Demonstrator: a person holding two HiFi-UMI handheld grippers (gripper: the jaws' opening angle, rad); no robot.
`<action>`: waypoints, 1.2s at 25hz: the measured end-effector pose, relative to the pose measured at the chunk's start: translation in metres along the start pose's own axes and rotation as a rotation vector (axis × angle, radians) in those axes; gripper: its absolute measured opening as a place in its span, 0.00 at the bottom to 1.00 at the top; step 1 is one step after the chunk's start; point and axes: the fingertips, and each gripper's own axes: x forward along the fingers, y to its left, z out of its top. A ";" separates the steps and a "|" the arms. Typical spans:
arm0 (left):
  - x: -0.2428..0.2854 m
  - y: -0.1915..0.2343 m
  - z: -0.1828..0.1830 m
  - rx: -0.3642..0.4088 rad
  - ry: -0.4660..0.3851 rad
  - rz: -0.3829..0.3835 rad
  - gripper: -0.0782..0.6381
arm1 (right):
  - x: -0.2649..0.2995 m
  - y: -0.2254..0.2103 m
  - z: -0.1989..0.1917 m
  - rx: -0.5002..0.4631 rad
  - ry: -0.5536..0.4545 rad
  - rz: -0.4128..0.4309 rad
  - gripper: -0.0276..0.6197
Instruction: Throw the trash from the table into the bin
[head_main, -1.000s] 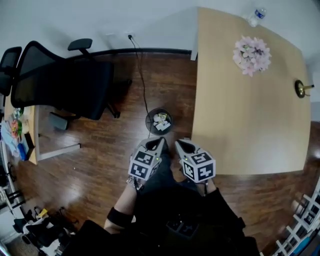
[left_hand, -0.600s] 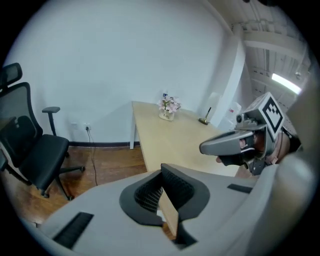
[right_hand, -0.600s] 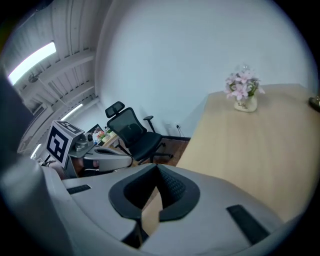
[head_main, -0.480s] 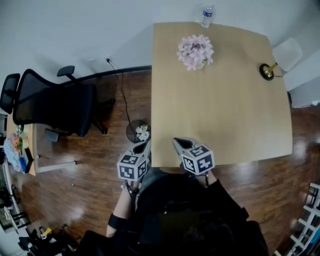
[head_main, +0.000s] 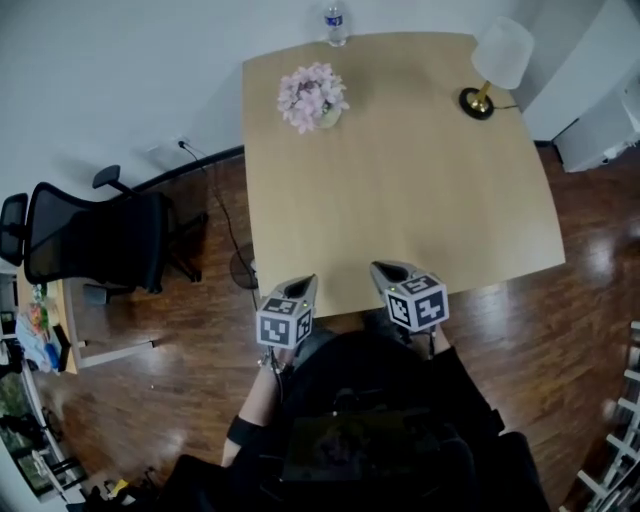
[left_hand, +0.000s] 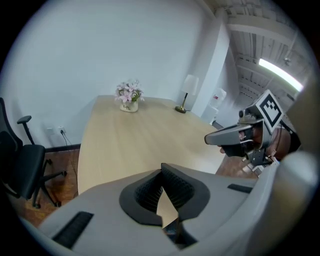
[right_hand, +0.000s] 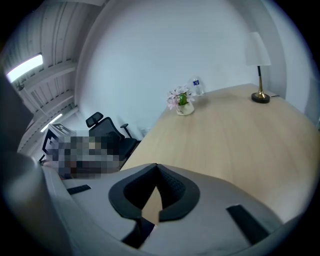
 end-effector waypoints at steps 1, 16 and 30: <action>-0.001 -0.005 -0.001 0.000 0.005 0.000 0.11 | -0.008 -0.004 -0.004 0.007 0.008 -0.008 0.05; -0.003 -0.019 0.000 0.055 0.042 -0.018 0.11 | -0.017 -0.021 -0.011 0.000 0.046 -0.075 0.05; -0.006 -0.003 0.008 0.045 0.036 -0.011 0.11 | -0.008 -0.020 -0.005 -0.034 0.070 -0.092 0.05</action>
